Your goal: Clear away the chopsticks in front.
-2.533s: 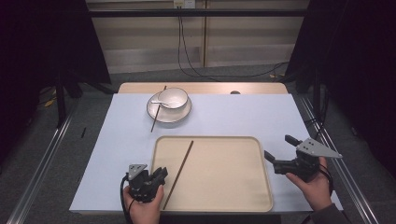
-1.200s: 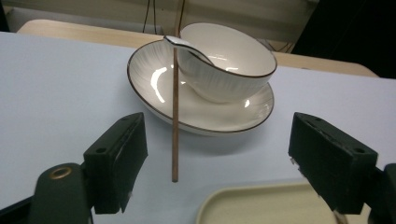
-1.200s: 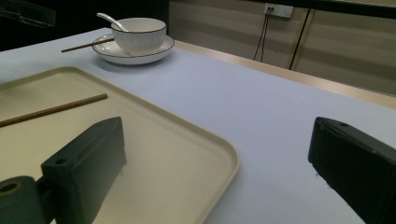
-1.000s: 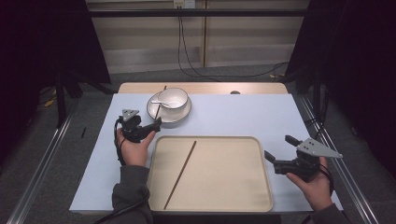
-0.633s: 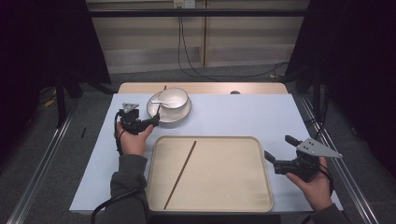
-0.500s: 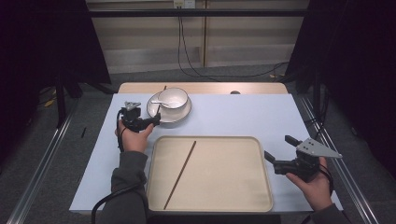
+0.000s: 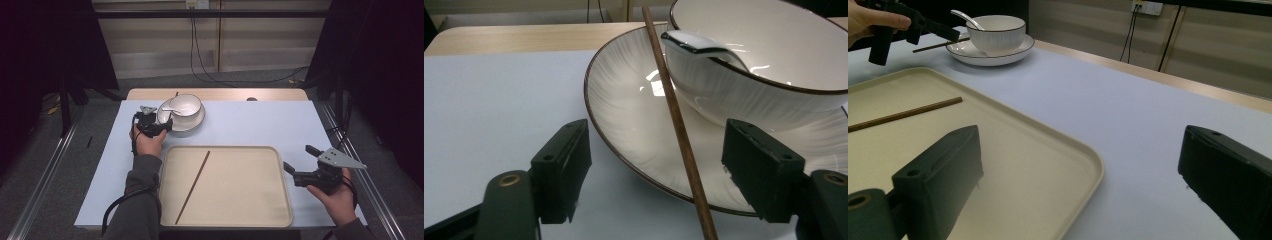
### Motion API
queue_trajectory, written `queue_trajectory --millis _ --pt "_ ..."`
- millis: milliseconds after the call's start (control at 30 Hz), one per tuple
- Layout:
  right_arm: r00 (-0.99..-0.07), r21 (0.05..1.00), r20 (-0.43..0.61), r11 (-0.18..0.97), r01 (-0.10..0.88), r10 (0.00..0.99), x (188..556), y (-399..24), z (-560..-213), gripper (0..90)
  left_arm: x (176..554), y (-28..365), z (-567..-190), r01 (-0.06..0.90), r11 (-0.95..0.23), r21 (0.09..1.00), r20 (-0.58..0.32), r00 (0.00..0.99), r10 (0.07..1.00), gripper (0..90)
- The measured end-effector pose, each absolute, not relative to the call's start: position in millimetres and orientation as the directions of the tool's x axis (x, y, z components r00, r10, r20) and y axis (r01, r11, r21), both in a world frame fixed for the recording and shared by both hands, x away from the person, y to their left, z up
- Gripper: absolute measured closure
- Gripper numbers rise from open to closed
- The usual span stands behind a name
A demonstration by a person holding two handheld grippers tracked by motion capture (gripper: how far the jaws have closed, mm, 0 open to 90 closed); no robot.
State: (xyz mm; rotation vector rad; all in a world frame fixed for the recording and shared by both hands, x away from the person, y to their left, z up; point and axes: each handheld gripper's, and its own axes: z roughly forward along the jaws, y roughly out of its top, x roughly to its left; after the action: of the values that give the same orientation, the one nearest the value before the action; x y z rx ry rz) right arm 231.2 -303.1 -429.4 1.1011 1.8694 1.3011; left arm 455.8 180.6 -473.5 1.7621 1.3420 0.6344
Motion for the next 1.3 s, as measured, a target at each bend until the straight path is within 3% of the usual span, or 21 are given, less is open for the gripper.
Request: queue_trajectory --millis 400,667,967,1300 --pt "-0.474 0.939 -0.021 0.181 0.294 0.880 232.1 -302.6 -430.2 3.4 459.4 179.9 -471.3 0.528 -0.138 0.838 -0.045 0.318 0.947 52.9" --pt "-0.477 0.935 -0.017 0.182 0.303 0.879 232.1 -302.0 -430.6 3.5 463.5 170.7 -470.3 0.545 -0.143 0.826 -0.053 0.329 0.943 60.5" --pt "-0.476 0.935 -0.015 0.181 0.305 0.879 232.4 -302.8 -431.0 3.5 468.1 166.9 -474.0 0.601 -0.120 0.790 -0.082 0.298 0.951 85.3" --pt "-0.480 0.935 -0.016 0.183 0.303 0.877 232.3 -302.5 -431.2 3.6 450.6 172.4 -467.5 0.616 -0.026 0.787 -0.162 0.247 0.955 85.5"
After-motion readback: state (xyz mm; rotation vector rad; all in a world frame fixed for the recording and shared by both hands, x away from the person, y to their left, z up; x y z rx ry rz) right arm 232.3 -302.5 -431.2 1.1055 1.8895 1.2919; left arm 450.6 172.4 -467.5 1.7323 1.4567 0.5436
